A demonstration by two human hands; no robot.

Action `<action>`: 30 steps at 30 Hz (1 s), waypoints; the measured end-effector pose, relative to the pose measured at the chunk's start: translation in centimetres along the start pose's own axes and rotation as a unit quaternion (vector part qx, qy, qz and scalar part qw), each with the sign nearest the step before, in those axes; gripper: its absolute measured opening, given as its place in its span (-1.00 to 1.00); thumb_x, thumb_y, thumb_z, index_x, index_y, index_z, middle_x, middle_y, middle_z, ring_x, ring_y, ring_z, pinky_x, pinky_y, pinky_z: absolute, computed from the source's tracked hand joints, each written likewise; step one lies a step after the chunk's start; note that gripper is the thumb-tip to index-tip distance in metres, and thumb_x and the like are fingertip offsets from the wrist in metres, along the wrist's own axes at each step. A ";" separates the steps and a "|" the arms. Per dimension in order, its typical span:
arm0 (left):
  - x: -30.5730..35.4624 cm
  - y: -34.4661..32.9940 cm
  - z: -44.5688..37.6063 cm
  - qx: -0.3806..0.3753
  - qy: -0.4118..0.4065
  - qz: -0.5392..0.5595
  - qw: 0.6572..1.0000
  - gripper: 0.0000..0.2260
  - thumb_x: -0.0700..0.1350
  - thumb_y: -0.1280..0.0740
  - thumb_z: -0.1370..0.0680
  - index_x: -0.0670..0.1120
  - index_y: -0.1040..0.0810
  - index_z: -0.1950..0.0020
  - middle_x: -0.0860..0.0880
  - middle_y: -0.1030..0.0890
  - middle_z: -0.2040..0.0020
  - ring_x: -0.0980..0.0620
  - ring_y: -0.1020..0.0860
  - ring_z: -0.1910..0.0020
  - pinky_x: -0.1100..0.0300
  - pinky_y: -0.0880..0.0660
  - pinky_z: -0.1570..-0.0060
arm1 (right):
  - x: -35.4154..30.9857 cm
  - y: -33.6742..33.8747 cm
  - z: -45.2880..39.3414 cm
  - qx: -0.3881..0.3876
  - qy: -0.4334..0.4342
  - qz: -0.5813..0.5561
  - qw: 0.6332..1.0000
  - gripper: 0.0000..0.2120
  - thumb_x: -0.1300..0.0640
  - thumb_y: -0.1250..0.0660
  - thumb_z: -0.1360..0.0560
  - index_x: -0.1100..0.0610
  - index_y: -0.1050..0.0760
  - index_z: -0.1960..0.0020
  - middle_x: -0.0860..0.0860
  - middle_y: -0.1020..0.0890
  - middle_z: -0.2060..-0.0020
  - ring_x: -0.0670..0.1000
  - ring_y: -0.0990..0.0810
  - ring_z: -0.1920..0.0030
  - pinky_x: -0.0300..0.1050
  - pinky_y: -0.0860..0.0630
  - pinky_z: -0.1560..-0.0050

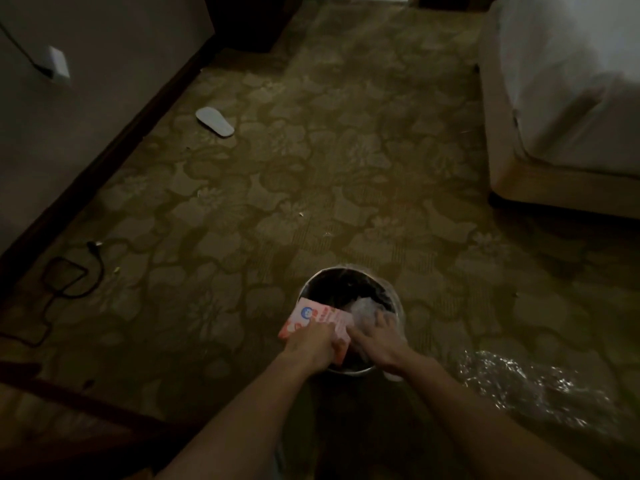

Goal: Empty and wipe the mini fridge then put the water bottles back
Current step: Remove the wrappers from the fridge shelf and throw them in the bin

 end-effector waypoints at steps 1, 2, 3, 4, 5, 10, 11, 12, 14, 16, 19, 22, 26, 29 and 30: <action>-0.1 0.0 0.0 0.004 -0.008 0.010 1.000 -0.66 -0.12 -0.22 -0.62 0.01 -0.40 -0.40 -0.07 -0.49 -0.30 -0.03 -0.47 -0.24 0.00 -0.45 -0.23 | 0.1 0.1 -0.2 0.007 0.011 0.004 1.000 -0.38 -0.30 0.05 -0.60 -0.05 -0.08 -0.58 0.12 0.10 -0.58 0.16 0.22 -0.55 0.24 0.18 -0.51; -0.2 0.0 0.2 0.007 -0.016 0.019 1.000 -0.69 -0.12 -0.20 -0.63 -0.01 -0.42 -0.38 -0.06 -0.51 -0.27 0.00 -0.49 -0.20 0.02 -0.48 -0.21 | -0.1 0.4 -0.2 0.025 0.037 0.018 0.999 -0.43 -0.25 0.04 -0.62 -0.02 -0.18 -0.55 0.13 0.01 -0.57 0.15 0.16 -0.56 0.23 0.13 -0.52; -0.2 0.1 0.4 0.017 -0.021 0.027 0.999 -0.73 -0.11 -0.19 -0.64 -0.01 -0.43 -0.35 -0.05 -0.52 -0.23 0.02 -0.51 -0.15 0.04 -0.50 -0.17 | -0.3 0.7 0.0 0.049 0.061 0.028 0.997 -0.49 -0.18 0.03 -0.65 0.01 -0.29 -0.50 0.13 -0.11 -0.56 0.13 0.08 -0.56 0.20 0.06 -0.52; -0.2 0.4 0.6 0.028 -0.019 0.033 0.999 -0.76 -0.09 -0.18 -0.65 -0.02 -0.45 -0.31 -0.05 -0.54 -0.18 0.05 -0.52 -0.08 0.07 -0.52 -0.13 | -0.7 1.1 0.2 0.085 0.083 0.027 0.993 -0.53 -0.13 0.02 -0.66 0.05 -0.40 -0.43 0.12 -0.24 -0.52 0.12 -0.02 -0.55 0.17 -0.01 -0.51; -0.3 0.6 0.9 0.039 -0.012 0.039 0.998 -0.79 -0.08 -0.18 -0.65 -0.03 -0.47 -0.26 -0.04 -0.56 -0.15 0.06 -0.53 -0.03 0.08 -0.53 -0.09 | -1.0 1.4 0.5 0.128 0.093 0.003 0.987 -0.55 -0.10 0.00 -0.66 0.08 -0.48 -0.35 0.11 -0.33 -0.47 0.10 -0.13 -0.53 0.13 -0.10 -0.50; -0.6 2.0 2.2 0.085 0.004 0.035 0.996 -0.75 -0.08 -0.23 -0.61 -0.04 -0.49 -0.28 -0.08 -0.59 -0.15 -0.03 -0.56 -0.07 0.00 -0.56 -0.08 | -2.6 2.7 2.9 0.230 0.100 -0.090 0.964 -0.82 0.01 -0.14 -0.64 0.08 -0.46 -0.03 -0.01 -0.52 0.03 -0.01 -0.51 -0.02 -0.08 -0.46 -0.04; -0.7 2.0 2.4 0.087 0.006 0.033 0.996 -0.69 -0.06 -0.26 -0.59 -0.02 -0.47 -0.33 -0.07 -0.58 -0.21 -0.05 -0.56 -0.14 -0.05 -0.53 -0.14 | -2.8 2.7 3.4 0.229 0.101 -0.096 0.963 -0.85 0.02 -0.15 -0.64 0.06 -0.44 -0.05 -0.01 -0.52 0.03 -0.02 -0.51 0.00 -0.07 -0.47 -0.03; -0.9 2.0 2.6 0.085 0.005 0.029 0.996 -0.65 -0.04 -0.28 -0.58 0.01 -0.45 -0.37 -0.06 -0.56 -0.26 -0.07 -0.54 -0.20 -0.11 -0.49 -0.22 | -3.0 2.8 3.8 0.224 0.105 -0.104 0.963 -0.86 0.05 -0.15 -0.64 0.06 -0.43 -0.11 -0.01 -0.52 -0.02 -0.02 -0.50 -0.04 -0.06 -0.47 -0.06; -1.3 1.7 3.1 0.077 0.003 0.033 0.996 -0.61 -0.02 -0.31 -0.56 0.05 -0.40 -0.39 -0.04 -0.54 -0.29 -0.07 -0.50 -0.27 -0.19 -0.38 -0.33 | -3.1 2.7 4.4 0.204 0.107 -0.094 0.968 -0.77 0.08 -0.14 -0.64 0.09 -0.40 -0.26 0.02 -0.50 -0.19 -0.01 -0.47 -0.17 -0.08 -0.43 -0.18; -1.7 1.0 3.5 0.075 0.000 0.041 0.996 -0.63 -0.03 -0.30 -0.58 0.06 -0.39 -0.39 -0.02 -0.52 -0.29 -0.05 -0.47 -0.29 -0.22 -0.29 -0.39 | -3.1 2.2 4.9 0.196 0.107 -0.062 0.973 -0.71 0.10 -0.13 -0.64 0.11 -0.37 -0.34 0.03 -0.46 -0.26 0.00 -0.43 -0.25 -0.16 -0.34 -0.20; -2.4 0.0 3.8 0.072 -0.008 0.048 0.996 -0.70 -0.05 -0.23 -0.62 0.04 -0.42 -0.36 -0.02 -0.51 -0.29 0.01 -0.46 -0.29 -0.11 -0.21 -0.45 | -3.0 1.3 5.1 0.192 0.134 -0.037 0.971 -0.73 0.14 -0.15 -0.62 0.10 -0.38 -0.31 0.03 -0.47 -0.25 -0.08 -0.42 -0.15 -0.26 -0.31 -0.11; -2.2 0.2 3.7 0.092 -0.038 0.066 0.993 -0.66 -0.07 -0.23 -0.63 0.04 -0.37 -0.42 -0.02 -0.48 -0.35 0.04 -0.46 -0.31 -0.01 -0.30 -0.38 | -3.0 0.8 4.7 0.194 0.141 -0.008 0.971 -0.74 0.13 -0.16 -0.60 0.08 -0.41 -0.28 0.02 -0.50 -0.22 -0.08 -0.45 -0.18 -0.20 -0.38 -0.19; -1.4 0.9 3.5 0.120 -0.062 0.052 0.989 -0.62 -0.03 -0.28 -0.60 0.01 -0.38 -0.42 -0.03 -0.48 -0.36 0.01 -0.47 -0.31 -0.01 -0.41 -0.32 | -3.8 1.0 4.4 0.210 0.141 0.018 0.967 -0.72 0.13 -0.14 -0.61 0.12 -0.40 -0.29 0.07 -0.51 -0.23 0.01 -0.46 -0.22 -0.09 -0.40 -0.24; -1.8 1.4 3.2 0.177 -0.061 -0.002 0.982 -0.63 -0.01 -0.27 -0.58 -0.02 -0.45 -0.38 -0.02 -0.53 -0.32 0.01 -0.49 -0.28 0.04 -0.45 -0.29 | -4.8 1.6 4.6 0.219 0.163 0.078 0.959 -0.63 0.09 -0.12 -0.63 0.13 -0.36 -0.41 0.07 -0.45 -0.35 0.02 -0.37 -0.36 -0.08 -0.32 -0.37; -1.9 1.9 3.5 0.195 -0.059 -0.016 0.979 -0.64 -0.02 -0.26 -0.58 -0.03 -0.45 -0.38 -0.02 -0.53 -0.33 0.01 -0.48 -0.29 0.05 -0.42 -0.32 | -5.2 1.8 4.8 0.222 0.167 0.095 0.956 -0.61 0.07 -0.12 -0.64 0.12 -0.34 -0.44 0.05 -0.42 -0.39 0.01 -0.34 -0.40 -0.07 -0.28 -0.41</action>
Point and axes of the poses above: each hand's wrist, its own z-axis away from the middle knuckle, its own y-axis out of the back of the hand, x = y × z, the point moved 1 cm from there along -z, towards the middle knuckle
